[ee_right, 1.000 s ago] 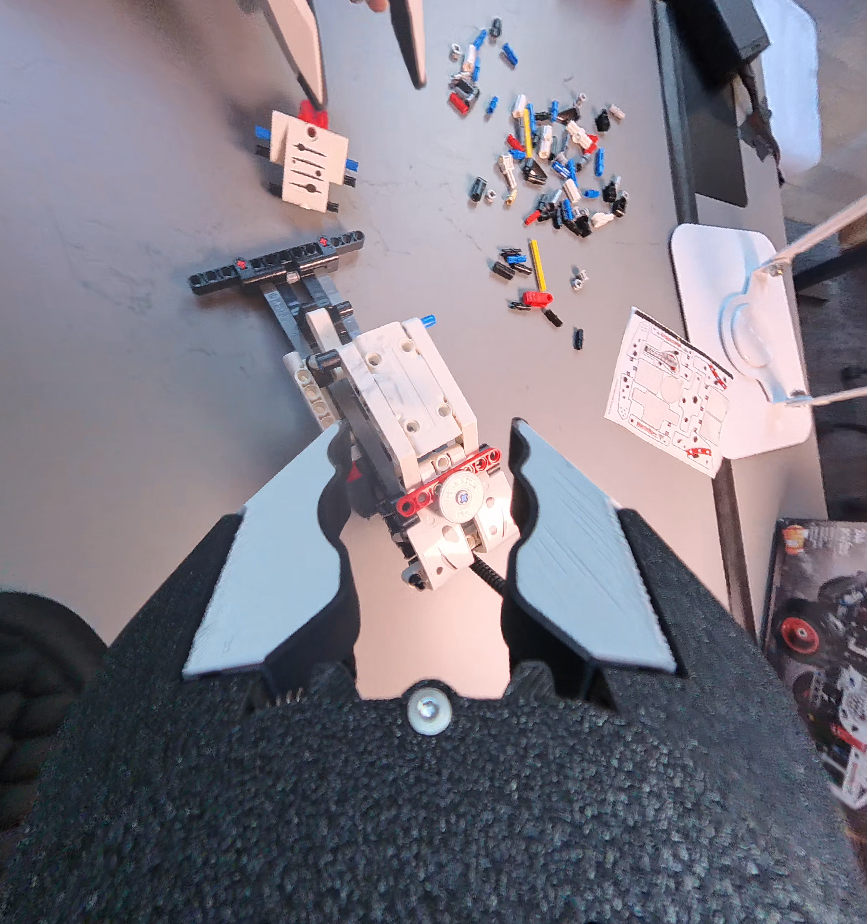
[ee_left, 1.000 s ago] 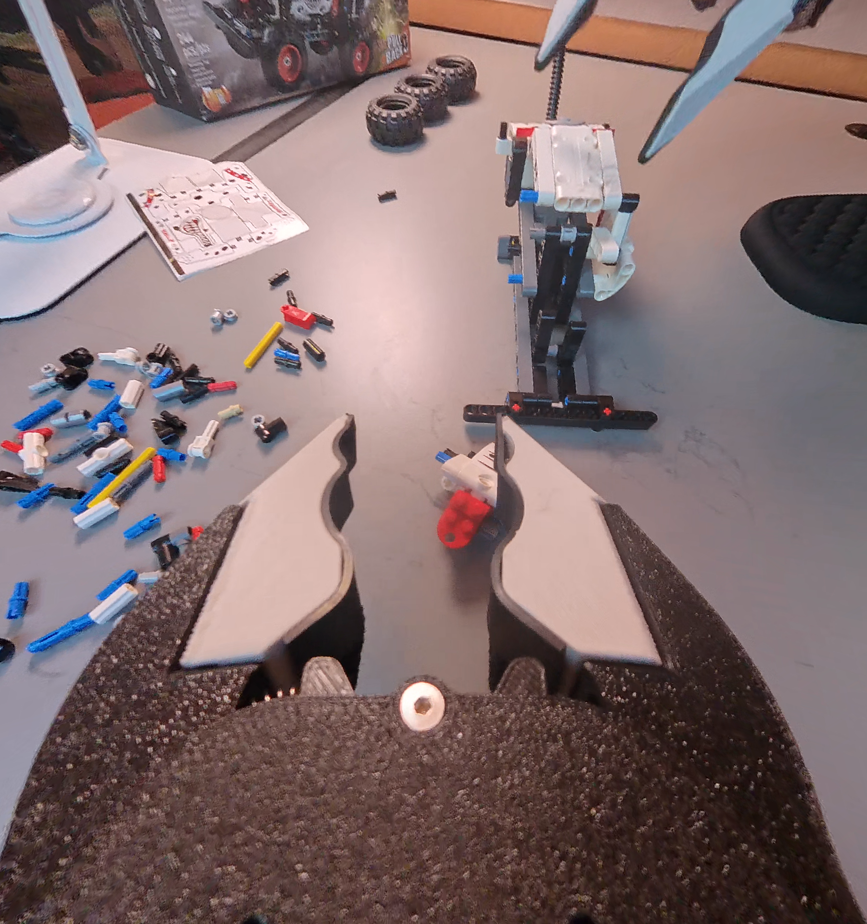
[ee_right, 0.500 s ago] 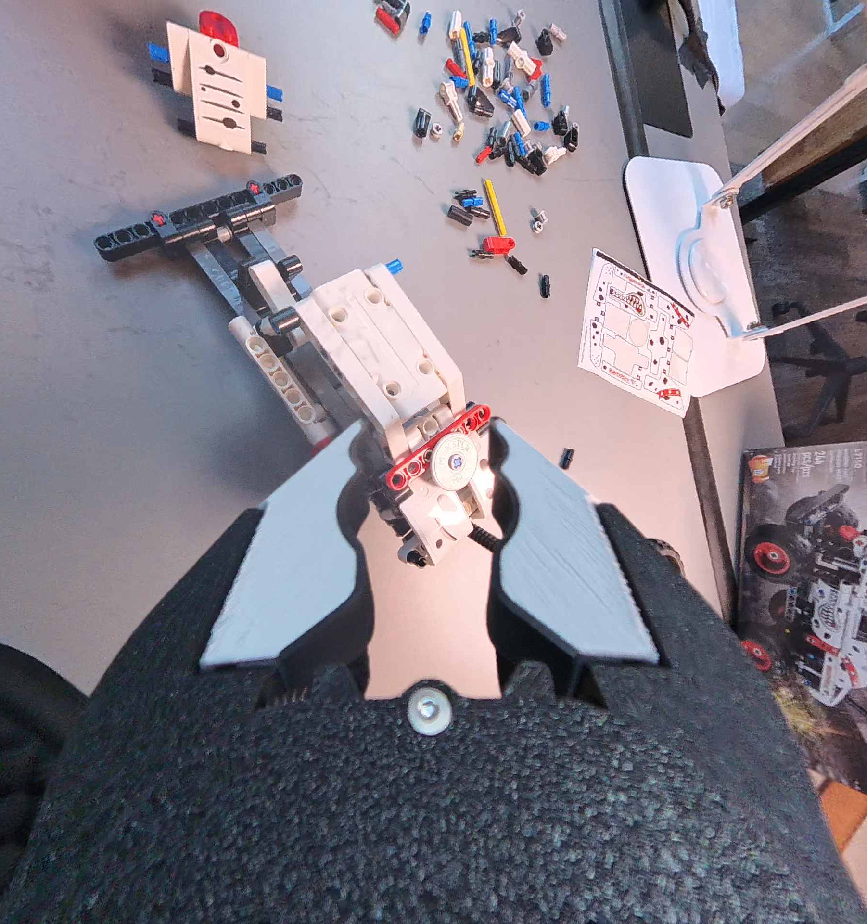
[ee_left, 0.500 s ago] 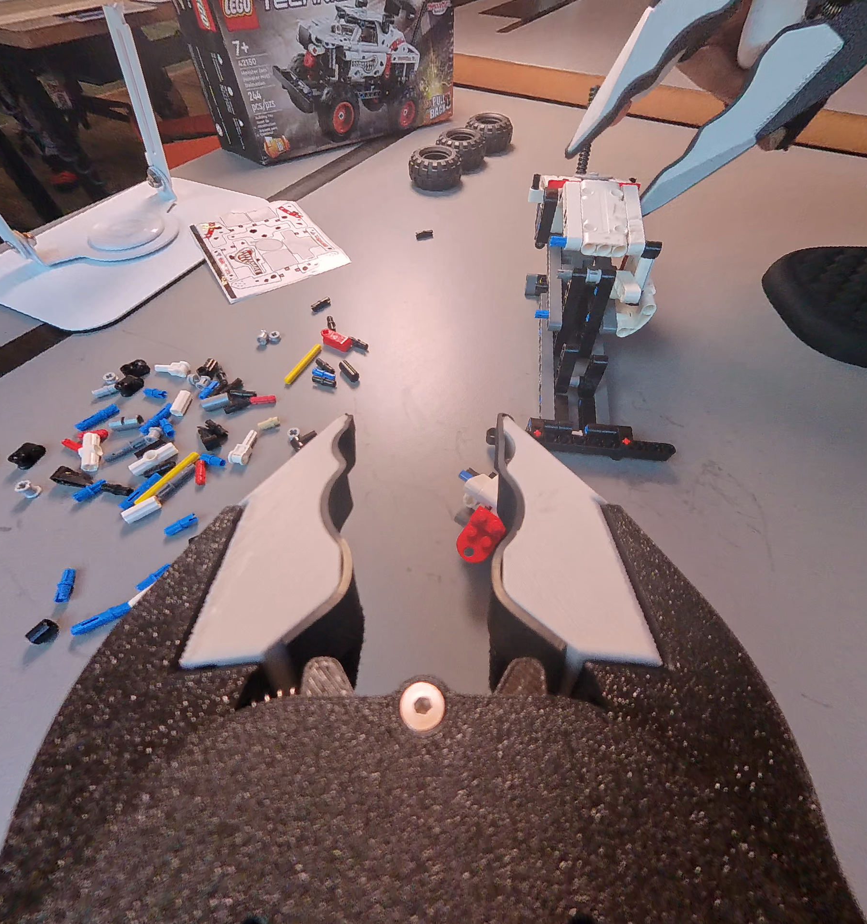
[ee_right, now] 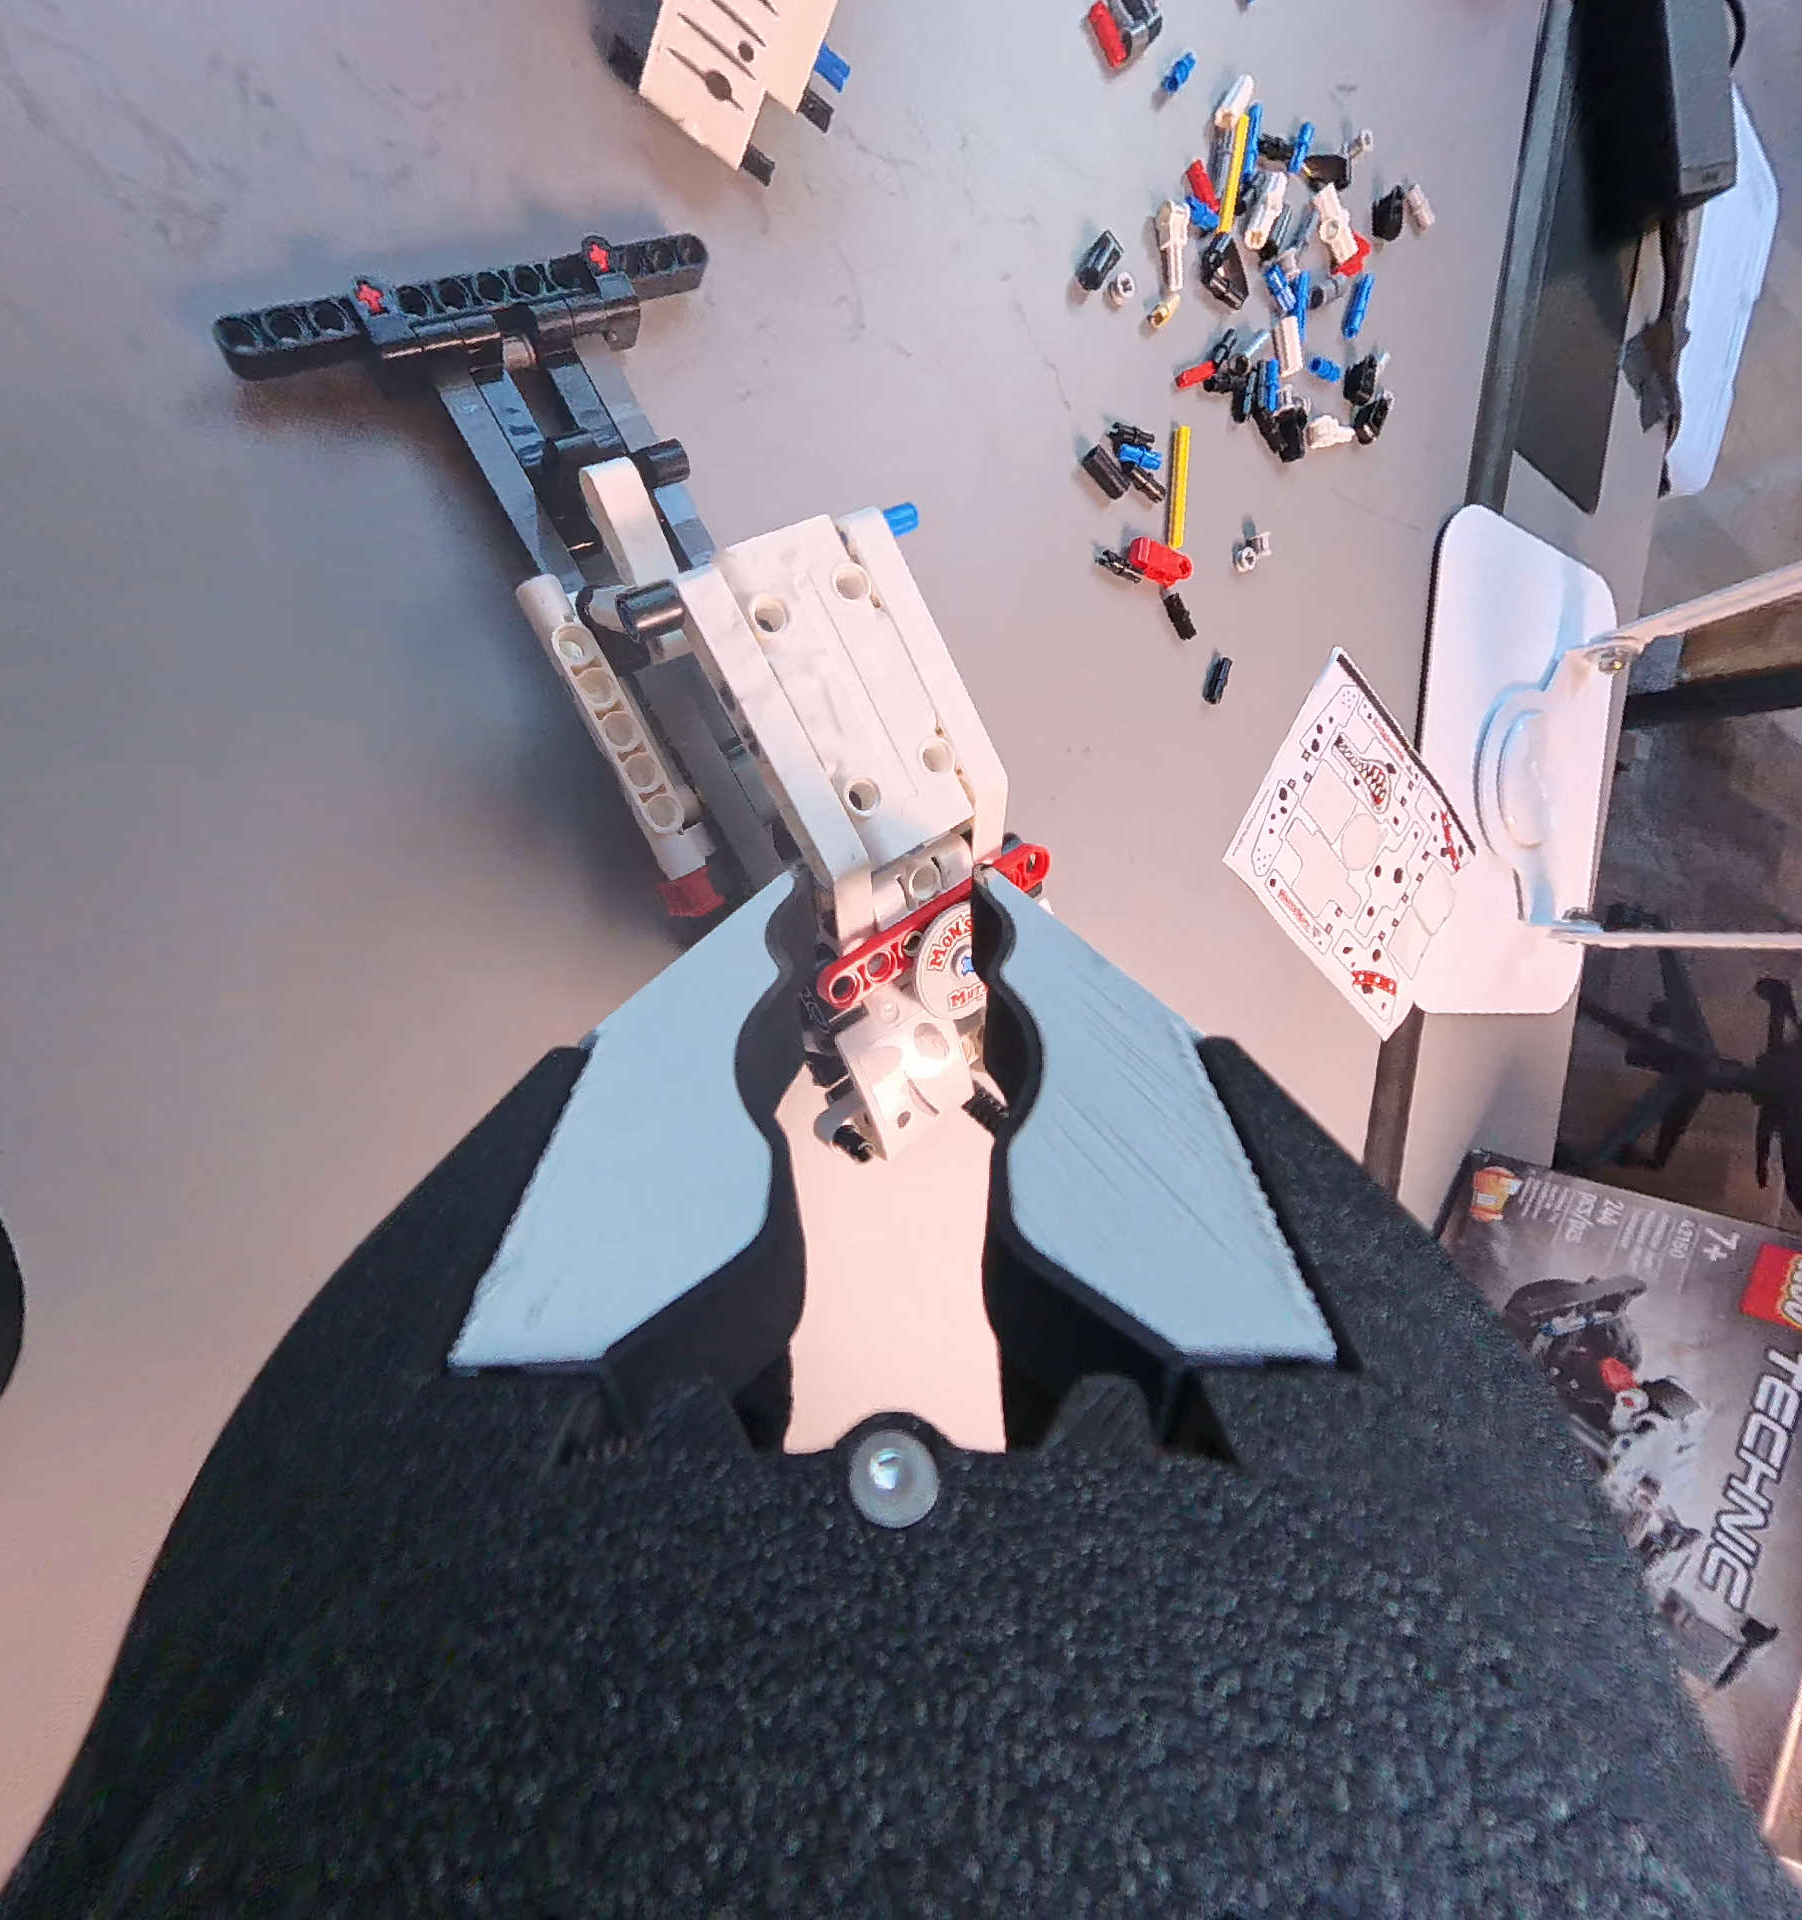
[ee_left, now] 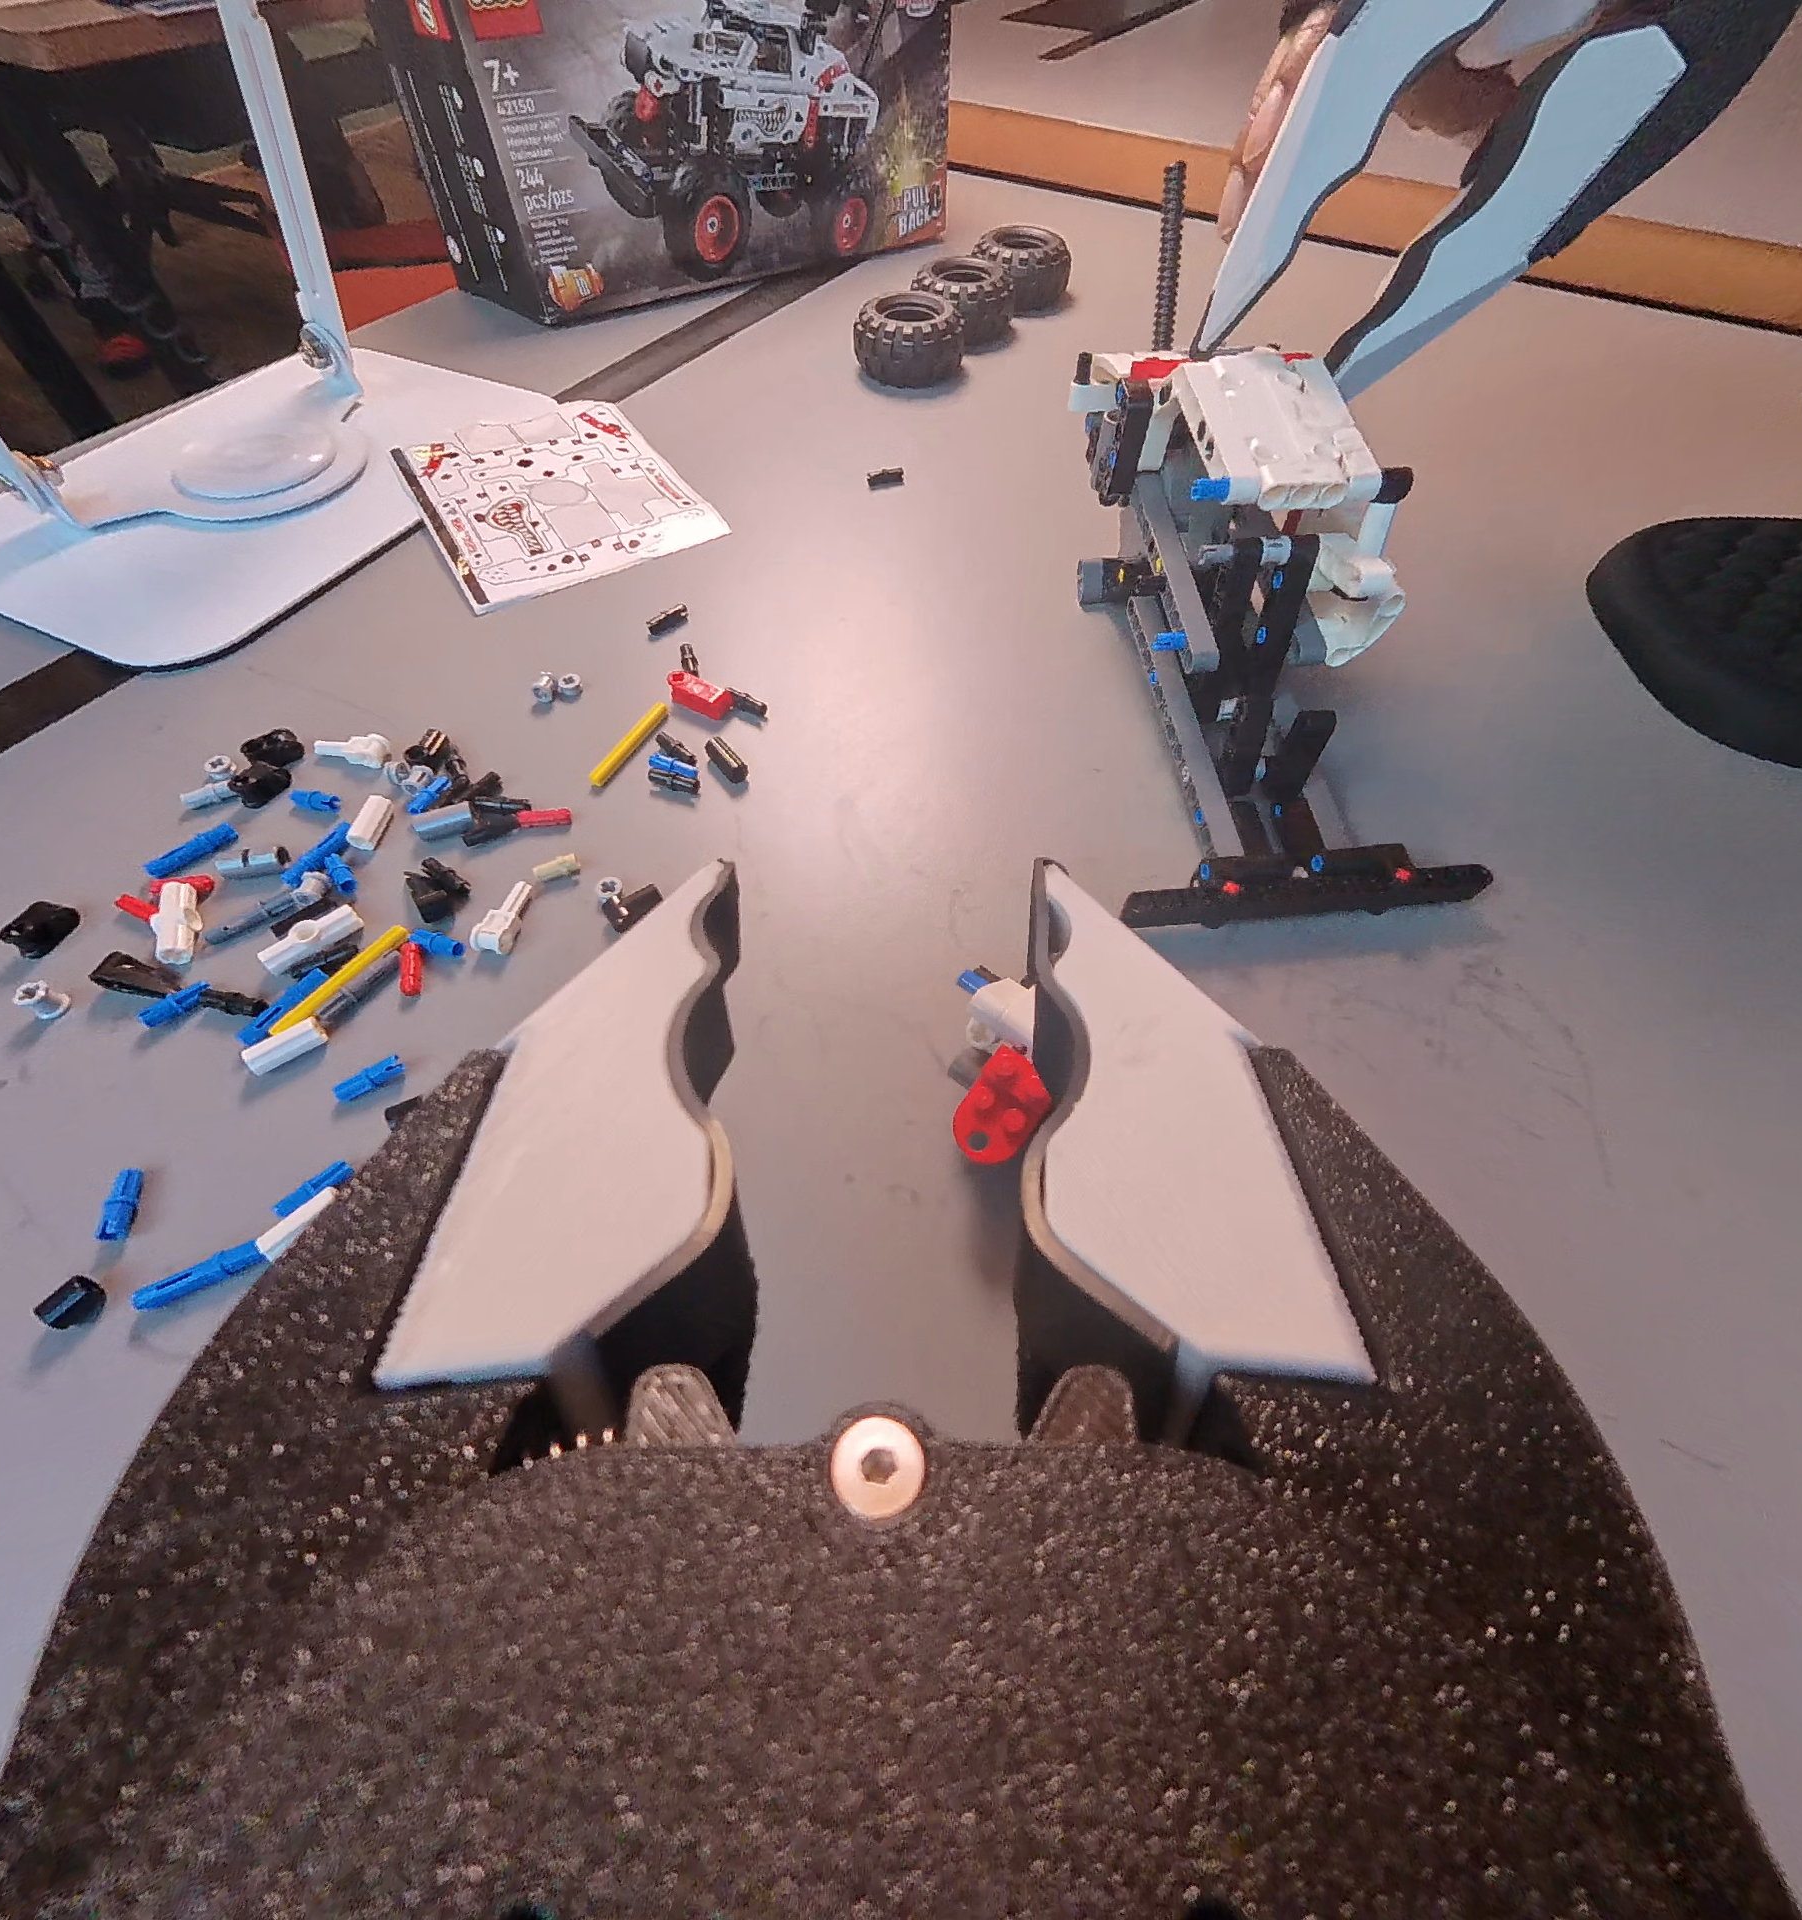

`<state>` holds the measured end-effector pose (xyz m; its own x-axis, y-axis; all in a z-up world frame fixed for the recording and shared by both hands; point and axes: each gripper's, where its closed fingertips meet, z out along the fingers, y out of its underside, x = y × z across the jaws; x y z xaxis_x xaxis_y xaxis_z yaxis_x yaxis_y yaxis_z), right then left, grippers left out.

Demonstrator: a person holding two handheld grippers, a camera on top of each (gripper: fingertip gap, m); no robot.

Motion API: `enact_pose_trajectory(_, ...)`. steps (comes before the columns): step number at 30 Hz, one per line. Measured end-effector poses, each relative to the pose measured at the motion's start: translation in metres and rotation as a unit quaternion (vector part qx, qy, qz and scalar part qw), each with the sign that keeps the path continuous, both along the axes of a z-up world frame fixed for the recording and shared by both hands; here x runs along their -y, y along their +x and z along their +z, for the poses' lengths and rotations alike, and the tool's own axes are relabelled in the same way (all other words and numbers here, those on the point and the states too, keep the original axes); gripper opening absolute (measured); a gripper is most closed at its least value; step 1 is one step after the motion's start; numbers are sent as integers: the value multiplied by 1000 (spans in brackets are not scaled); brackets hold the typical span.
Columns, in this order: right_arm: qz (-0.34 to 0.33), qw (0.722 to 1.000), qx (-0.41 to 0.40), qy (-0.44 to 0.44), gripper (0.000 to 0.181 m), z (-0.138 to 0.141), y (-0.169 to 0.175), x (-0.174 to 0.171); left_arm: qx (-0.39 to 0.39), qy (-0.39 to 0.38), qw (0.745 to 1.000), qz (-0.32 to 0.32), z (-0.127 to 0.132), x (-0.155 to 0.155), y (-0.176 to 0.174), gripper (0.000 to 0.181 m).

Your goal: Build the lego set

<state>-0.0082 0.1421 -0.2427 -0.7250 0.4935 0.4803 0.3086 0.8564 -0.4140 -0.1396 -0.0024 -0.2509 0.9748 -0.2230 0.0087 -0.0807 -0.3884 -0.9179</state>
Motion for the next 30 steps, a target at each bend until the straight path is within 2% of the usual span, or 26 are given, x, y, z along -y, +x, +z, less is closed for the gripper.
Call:
enact_pose_trajectory(9, 10, 1000, -4, -2, 29, 0, 0, -2, -8, 11, 1000, 19, 7, 4, -12, 54)
enact_pose_trajectory(15, -39, 999, -14, -3, 29, 0, 0, -4, -29, 42, 993, 102, 26, 23, -53, 52)
enact_pose_trajectory(18, -55, 998, -18, 0, 19, -1, 2, -2, -23, 52, 990, 127, 29, 30, -65, 51)
enact_pose_trajectory(30, -76, 996, -35, -21, 18, -1, 2, -2, -29, 16, 994, 100, 7, 21, -52, 50)
